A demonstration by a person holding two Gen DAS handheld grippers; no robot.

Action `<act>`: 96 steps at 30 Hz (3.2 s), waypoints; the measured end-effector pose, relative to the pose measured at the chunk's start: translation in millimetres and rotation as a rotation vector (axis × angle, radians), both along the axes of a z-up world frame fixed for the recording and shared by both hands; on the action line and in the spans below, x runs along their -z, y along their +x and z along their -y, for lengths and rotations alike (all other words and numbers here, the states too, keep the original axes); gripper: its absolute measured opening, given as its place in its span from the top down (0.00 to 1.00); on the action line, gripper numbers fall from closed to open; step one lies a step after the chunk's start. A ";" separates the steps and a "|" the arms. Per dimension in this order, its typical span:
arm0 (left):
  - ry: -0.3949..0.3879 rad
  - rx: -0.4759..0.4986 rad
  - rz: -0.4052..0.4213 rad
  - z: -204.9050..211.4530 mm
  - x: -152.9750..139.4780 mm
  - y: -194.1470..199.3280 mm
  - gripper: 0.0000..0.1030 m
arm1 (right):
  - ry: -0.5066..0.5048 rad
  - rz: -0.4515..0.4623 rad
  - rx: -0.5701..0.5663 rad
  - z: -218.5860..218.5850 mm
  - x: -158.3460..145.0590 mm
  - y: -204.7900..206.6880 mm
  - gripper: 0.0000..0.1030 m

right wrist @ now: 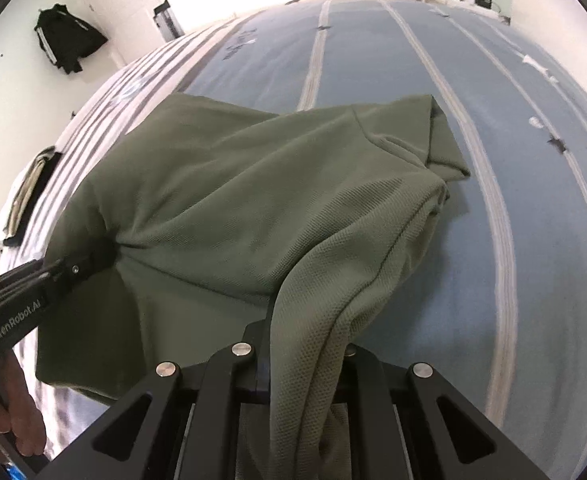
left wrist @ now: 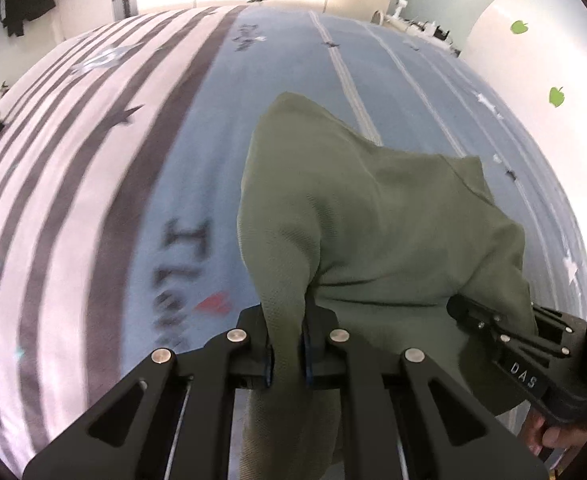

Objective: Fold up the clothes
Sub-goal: 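Grasp the folded green polo's end with both grippers and lift it, then carry the held polo with both grippers toward the clothes stack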

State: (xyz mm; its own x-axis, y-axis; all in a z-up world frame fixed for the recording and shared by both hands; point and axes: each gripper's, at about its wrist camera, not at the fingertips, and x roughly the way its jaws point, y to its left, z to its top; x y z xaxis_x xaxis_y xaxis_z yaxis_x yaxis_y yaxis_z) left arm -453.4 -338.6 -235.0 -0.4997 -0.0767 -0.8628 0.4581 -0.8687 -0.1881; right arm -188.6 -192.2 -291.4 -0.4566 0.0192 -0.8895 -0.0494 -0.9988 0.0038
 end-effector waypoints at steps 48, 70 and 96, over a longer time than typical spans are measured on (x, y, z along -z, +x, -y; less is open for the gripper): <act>0.055 0.143 0.068 19.2 64.4 -19.8 0.66 | -0.033 0.118 -0.029 45.7 43.1 0.0 0.80; -0.103 0.070 -0.040 82.6 -31.7 30.8 0.84 | 0.182 -0.078 -0.057 176.0 -37.9 34.9 0.89; -0.236 -0.064 -0.101 545.9 -79.3 210.3 0.84 | 0.154 -0.230 -0.195 669.2 25.9 -155.1 0.89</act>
State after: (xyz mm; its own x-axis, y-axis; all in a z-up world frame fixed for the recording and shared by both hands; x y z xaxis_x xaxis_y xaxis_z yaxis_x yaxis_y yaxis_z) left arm -243.1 -884.5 -155.7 -0.5701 -0.3044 -0.7631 0.5030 -0.8638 -0.0312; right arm -343.7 -861.4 -317.3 -0.6536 0.0379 -0.7559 0.1271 -0.9791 -0.1590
